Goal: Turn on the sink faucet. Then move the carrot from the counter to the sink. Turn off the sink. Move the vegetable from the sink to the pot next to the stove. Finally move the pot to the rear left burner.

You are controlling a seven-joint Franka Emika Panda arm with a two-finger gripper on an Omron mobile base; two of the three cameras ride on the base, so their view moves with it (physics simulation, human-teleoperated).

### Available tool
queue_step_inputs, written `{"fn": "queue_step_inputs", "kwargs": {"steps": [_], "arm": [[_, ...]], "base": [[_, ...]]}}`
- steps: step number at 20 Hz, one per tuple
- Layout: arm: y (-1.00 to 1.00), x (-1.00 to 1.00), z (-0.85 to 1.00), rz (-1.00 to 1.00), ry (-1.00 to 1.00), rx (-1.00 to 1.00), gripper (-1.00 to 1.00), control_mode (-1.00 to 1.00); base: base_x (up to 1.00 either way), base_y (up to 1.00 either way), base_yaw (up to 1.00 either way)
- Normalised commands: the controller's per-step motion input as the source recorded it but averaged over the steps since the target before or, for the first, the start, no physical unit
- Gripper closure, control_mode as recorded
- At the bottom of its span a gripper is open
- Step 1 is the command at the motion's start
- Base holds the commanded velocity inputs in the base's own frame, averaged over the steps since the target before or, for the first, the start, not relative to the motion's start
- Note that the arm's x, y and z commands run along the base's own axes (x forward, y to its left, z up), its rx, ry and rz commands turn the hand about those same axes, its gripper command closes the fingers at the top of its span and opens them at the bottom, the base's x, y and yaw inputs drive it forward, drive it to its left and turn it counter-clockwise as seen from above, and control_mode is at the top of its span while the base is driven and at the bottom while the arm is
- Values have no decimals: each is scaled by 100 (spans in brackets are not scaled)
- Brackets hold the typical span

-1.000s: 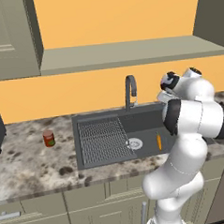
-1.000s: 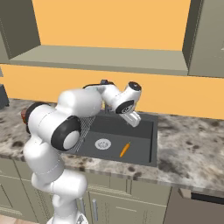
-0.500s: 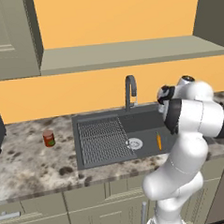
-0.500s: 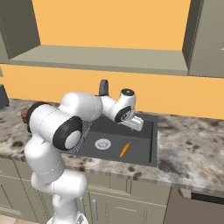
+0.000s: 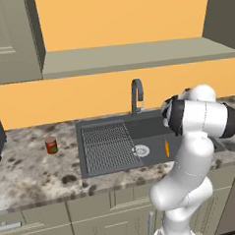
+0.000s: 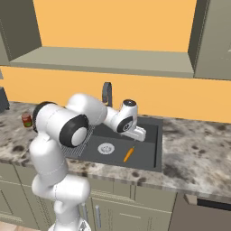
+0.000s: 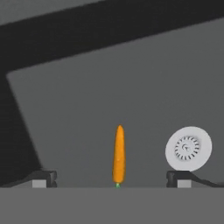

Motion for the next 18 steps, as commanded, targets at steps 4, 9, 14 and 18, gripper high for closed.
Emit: {"fn": "queue_step_inputs", "kwargs": {"steps": [4,9,14,18], "arm": [[-4,40,-25,8,4,0,-100,-100],[-9,34,-21,6,0,0,-100,-100],[0,14,-23,1,0,0,-100,-100],[0,11,-26,0,0,0,-100,-100]], "base": [[0,0,0],[0,0,0],[0,0,0],[0,0,0]]}}
